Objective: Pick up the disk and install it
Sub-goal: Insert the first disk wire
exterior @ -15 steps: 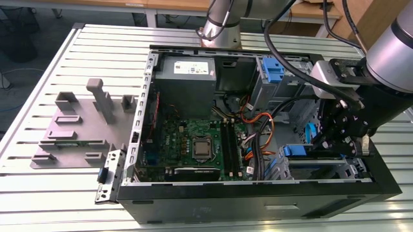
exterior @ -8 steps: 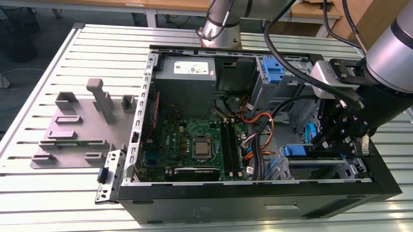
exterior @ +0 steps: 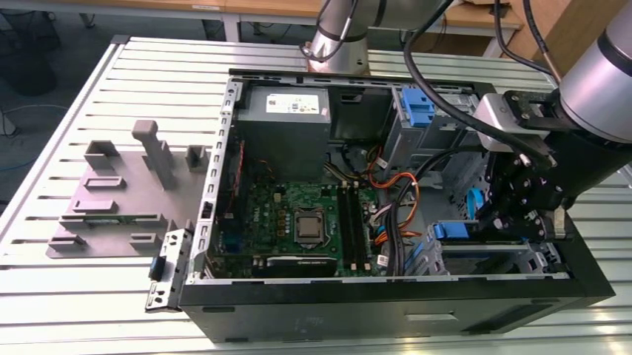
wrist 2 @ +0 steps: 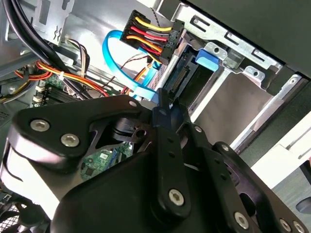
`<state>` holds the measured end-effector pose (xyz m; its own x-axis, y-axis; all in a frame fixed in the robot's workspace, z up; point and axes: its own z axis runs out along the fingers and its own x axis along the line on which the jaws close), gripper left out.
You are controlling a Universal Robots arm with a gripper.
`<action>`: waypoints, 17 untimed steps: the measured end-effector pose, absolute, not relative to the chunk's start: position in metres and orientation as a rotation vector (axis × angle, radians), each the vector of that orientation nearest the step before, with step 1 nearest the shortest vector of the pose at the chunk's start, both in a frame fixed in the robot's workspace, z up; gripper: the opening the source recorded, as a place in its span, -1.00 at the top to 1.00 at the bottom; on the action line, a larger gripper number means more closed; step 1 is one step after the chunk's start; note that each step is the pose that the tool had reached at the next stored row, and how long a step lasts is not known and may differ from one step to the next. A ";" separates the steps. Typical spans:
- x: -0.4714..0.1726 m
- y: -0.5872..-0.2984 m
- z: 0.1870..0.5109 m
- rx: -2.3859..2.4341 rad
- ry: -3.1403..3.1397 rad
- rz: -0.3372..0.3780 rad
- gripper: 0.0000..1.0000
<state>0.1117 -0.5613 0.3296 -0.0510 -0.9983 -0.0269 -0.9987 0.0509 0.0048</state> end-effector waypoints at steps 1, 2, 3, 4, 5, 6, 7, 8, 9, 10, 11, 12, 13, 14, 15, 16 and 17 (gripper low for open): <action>0.112 -0.561 0.330 -2.153 2.265 0.034 0.54; 0.112 -0.561 0.332 -2.153 2.265 0.035 0.54; 0.112 -0.561 0.334 -2.153 2.265 0.035 0.54; 0.112 -0.561 0.336 -2.153 2.265 0.034 0.54; 0.112 -0.561 0.339 -2.153 2.265 0.035 0.54; 0.112 -0.561 0.341 -2.153 2.265 0.035 0.54; 0.112 -0.561 0.344 -2.153 2.265 0.035 0.54; 0.112 -0.561 0.346 -2.153 2.265 0.034 0.54; 0.112 -0.561 0.349 -2.153 2.265 0.035 0.54; 0.112 -0.561 0.351 -2.153 2.265 0.035 0.54; 0.112 -0.561 0.353 -2.153 2.265 0.035 0.54; 0.112 -0.561 0.355 -2.153 2.265 0.034 0.54; 0.112 -0.561 0.357 -2.153 2.265 0.034 0.54; 0.112 -0.561 0.357 -2.153 2.265 0.035 0.54; 0.112 -0.561 0.357 -2.153 2.265 0.035 0.54; 0.112 -0.561 0.357 -2.153 2.265 0.035 0.54; 0.112 -0.561 0.357 -2.153 2.265 0.035 0.54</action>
<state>0.1117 -0.5613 0.3574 -0.0510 -0.9983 -0.0273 -0.9987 0.0509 0.0048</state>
